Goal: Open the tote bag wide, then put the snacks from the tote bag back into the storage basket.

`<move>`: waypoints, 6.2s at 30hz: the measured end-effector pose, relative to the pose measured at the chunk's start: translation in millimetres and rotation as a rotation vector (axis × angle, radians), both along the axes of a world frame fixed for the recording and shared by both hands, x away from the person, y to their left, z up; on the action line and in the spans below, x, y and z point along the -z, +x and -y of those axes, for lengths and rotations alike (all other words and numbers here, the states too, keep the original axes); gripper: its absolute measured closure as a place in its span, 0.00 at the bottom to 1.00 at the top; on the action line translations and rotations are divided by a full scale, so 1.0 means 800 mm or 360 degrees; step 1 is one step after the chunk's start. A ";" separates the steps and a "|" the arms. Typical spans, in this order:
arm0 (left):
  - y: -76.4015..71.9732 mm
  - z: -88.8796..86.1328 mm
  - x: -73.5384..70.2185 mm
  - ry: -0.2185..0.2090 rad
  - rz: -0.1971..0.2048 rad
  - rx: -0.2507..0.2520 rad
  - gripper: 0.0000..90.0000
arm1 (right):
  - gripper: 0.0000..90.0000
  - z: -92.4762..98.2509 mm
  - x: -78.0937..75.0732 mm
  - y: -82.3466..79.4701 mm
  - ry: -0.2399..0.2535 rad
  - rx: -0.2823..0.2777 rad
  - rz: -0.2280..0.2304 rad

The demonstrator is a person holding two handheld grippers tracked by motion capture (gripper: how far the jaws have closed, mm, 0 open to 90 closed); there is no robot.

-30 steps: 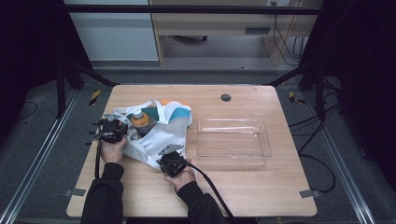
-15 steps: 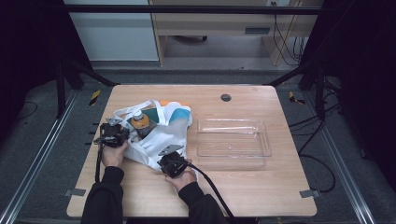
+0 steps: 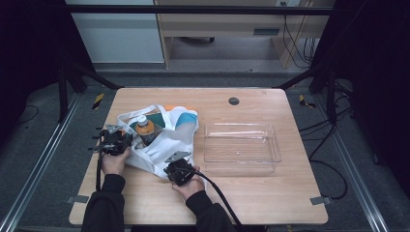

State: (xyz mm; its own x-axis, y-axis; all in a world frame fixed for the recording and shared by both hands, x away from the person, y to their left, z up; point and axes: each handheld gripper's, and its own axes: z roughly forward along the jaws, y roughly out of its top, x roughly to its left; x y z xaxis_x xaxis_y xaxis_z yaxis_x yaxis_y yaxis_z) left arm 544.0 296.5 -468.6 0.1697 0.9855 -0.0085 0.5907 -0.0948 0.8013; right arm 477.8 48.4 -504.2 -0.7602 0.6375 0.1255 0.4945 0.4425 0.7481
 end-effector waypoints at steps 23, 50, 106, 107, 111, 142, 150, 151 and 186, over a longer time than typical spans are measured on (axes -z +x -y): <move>-0.066 -0.019 -0.083 -0.0134 0.0288 0.0107 0.59 | 0.59 0.049 -0.095 0.000 0.0200 0.0084 0.0291; -0.081 0.026 -0.105 -0.0097 0.0413 0.0341 0.43 | 0.28 0.190 -0.119 -0.024 0.0233 0.0234 0.0384; -0.044 0.055 -0.090 -0.0006 0.0390 0.0338 0.38 | 0.18 0.339 -0.084 -0.088 0.0207 0.0402 0.0433; -0.043 0.055 -0.090 -0.0002 0.0387 0.0340 0.38 | 0.18 0.340 -0.084 -0.088 0.0209 0.0407 0.0434; -0.036 0.056 -0.087 -0.0010 0.0381 0.0333 0.39 | 0.18 0.347 -0.081 -0.090 0.0217 0.0430 0.0420; -0.006 0.068 -0.087 -0.0016 0.0376 0.0348 0.65 | 0.18 0.344 -0.081 -0.088 0.0222 0.0433 0.0405; -0.010 0.071 -0.090 0.0000 0.0385 0.0321 0.65 | 0.18 0.344 -0.079 -0.088 0.0215 0.0428 0.0400; -0.011 0.071 -0.091 -0.0006 0.0397 0.0316 0.65 | 0.18 0.344 -0.079 -0.088 0.0211 0.0424 0.0402; -0.063 0.057 -0.171 -0.0119 0.0565 0.0331 0.65 | 0.18 0.342 -0.079 -0.089 0.0196 0.0411 0.0417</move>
State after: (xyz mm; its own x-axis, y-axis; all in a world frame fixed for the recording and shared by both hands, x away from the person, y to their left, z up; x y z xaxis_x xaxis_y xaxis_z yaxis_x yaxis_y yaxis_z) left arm 493.9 250.8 -331.6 0.3705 0.9287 0.0164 0.2508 -0.1170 0.9610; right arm 406.7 -225.2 -440.7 -0.5930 0.8044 0.0359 0.3628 0.2271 0.9037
